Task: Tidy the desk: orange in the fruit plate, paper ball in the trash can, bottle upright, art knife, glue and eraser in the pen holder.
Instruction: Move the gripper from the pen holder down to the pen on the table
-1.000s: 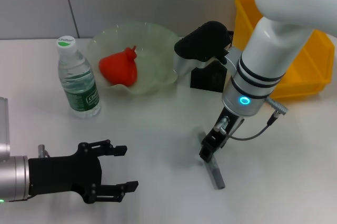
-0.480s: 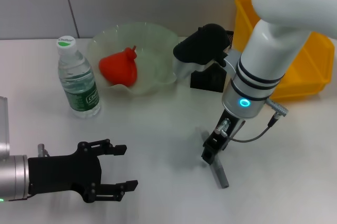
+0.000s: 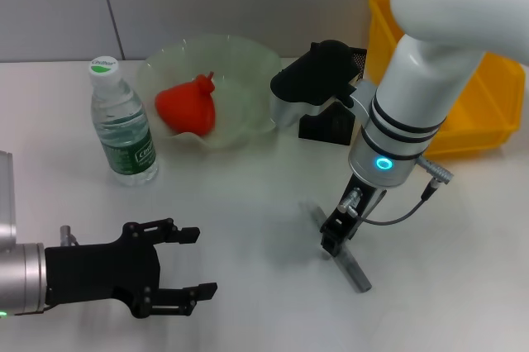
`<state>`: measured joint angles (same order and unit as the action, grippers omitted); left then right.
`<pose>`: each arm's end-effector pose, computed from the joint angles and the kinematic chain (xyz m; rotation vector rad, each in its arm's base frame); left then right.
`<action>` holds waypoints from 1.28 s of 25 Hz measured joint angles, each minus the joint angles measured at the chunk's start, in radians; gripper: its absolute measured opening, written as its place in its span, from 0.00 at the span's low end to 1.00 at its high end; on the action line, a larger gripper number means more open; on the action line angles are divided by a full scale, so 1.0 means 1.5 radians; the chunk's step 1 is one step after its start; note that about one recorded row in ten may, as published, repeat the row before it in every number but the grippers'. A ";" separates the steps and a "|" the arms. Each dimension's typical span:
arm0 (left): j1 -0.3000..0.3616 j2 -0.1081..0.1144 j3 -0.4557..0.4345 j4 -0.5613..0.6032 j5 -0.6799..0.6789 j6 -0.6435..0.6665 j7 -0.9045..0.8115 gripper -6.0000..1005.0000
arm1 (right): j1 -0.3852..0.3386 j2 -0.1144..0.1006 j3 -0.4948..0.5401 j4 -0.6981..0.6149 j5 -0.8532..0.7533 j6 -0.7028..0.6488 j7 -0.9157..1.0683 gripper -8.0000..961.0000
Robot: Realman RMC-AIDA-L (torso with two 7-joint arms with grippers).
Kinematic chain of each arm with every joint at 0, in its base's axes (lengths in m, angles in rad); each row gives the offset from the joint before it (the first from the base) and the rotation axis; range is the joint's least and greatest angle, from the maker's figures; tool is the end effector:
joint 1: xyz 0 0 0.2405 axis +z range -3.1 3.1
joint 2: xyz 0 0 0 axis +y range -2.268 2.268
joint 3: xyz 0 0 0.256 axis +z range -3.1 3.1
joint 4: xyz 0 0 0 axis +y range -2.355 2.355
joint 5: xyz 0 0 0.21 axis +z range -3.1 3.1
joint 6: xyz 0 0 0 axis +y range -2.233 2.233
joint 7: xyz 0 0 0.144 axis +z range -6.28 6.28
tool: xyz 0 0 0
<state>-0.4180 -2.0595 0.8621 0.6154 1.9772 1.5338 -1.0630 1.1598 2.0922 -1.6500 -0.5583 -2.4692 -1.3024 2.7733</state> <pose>-0.2947 0.2897 -0.0215 -2.8485 -0.3001 -0.5247 0.1341 0.3887 -0.0980 -2.5817 0.9802 -0.8569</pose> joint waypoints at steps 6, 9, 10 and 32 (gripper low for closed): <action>-0.001 0.000 0.000 0.000 0.000 0.000 0.000 0.82 | 0.000 0.000 0.000 0.000 0.000 0.000 0.000 0.31; -0.002 0.000 0.000 0.000 0.000 0.000 0.000 0.82 | 0.002 0.000 -0.004 0.000 0.000 -0.003 0.000 0.29; -0.002 0.000 0.000 0.000 0.000 0.000 0.000 0.82 | 0.003 0.000 -0.006 0.000 0.000 -0.004 0.000 0.29; -0.002 0.000 0.000 0.001 -0.002 0.000 -0.006 0.82 | 0.005 0.000 -0.019 -0.004 0.000 -0.003 0.000 0.31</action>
<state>-0.4202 -2.0594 0.8621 0.6164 1.9741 1.5339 -1.0718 1.1672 2.0922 -1.6781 -0.5638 -2.4697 -1.3063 2.7732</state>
